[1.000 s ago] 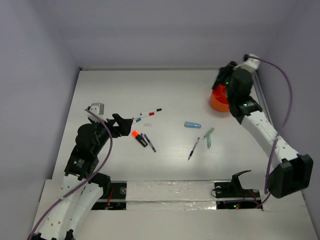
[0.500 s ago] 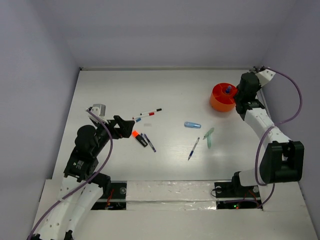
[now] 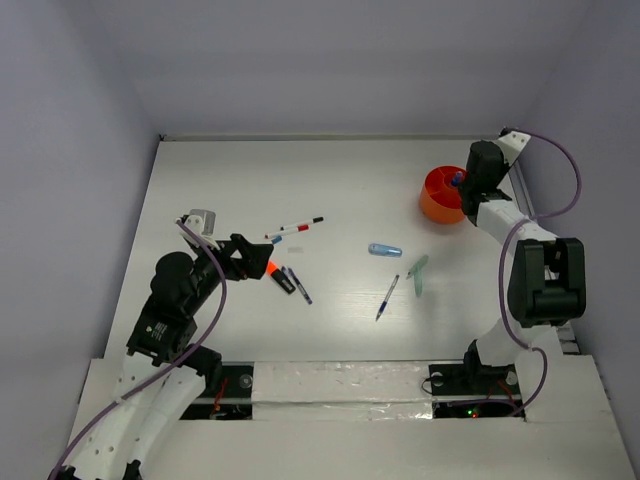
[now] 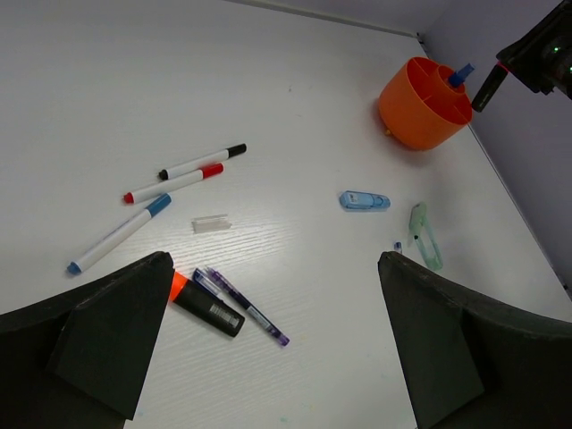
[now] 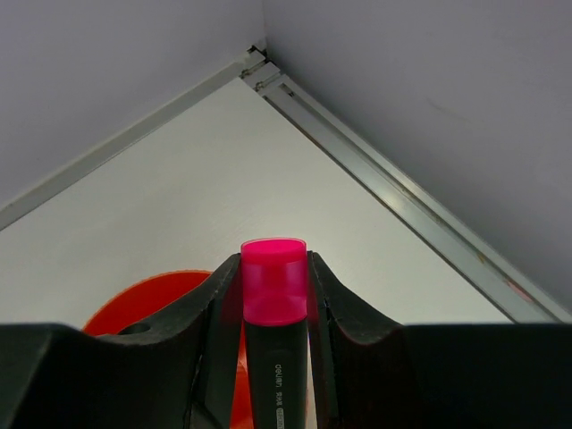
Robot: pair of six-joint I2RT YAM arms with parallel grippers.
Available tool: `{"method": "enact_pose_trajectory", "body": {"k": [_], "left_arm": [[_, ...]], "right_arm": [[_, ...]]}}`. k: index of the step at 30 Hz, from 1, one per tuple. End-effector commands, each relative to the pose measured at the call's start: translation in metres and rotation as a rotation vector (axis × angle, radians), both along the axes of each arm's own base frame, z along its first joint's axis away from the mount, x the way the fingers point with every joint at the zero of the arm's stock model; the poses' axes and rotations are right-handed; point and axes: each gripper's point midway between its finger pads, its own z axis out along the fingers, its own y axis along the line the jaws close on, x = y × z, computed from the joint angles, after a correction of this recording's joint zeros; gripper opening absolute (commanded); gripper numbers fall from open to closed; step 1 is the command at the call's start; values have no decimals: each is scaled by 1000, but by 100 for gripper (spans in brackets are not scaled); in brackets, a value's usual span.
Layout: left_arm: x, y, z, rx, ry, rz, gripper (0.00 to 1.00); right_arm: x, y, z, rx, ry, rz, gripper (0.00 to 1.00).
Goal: Sort the stationery into containers
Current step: Place the pen in the storage box.
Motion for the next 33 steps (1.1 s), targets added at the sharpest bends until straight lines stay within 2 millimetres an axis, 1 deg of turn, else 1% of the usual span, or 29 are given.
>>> {"method": "enact_pose_trajectory", "body": {"k": [1, 2, 8, 13, 18, 22, 27, 33], "left_arm": [[0, -3, 21, -17, -70, -18, 99], [0, -3, 21, -17, -70, -19, 99], [0, -4, 21, -15, -66, -18, 99], [0, -3, 20, -13, -64, -15, 99], [0, -3, 20, -13, -64, -15, 99], [0, -3, 19, -13, -62, -15, 99], [0, -3, 20, -15, -63, -14, 99], [0, -3, 20, -15, -66, -11, 99]], "right_arm": [[15, -8, 48, -48, -133, -27, 7], [17, -8, 49, -46, -137, -23, 7], [27, -8, 37, -66, -102, -17, 8], [32, -6, 25, -56, -89, -9, 10], [33, -6, 18, -45, -83, -11, 12], [33, -3, 13, -30, -79, 3, 18], [32, 0, 8, -10, -73, 15, 21], [32, 0, -2, -2, -51, 14, 25]]}}
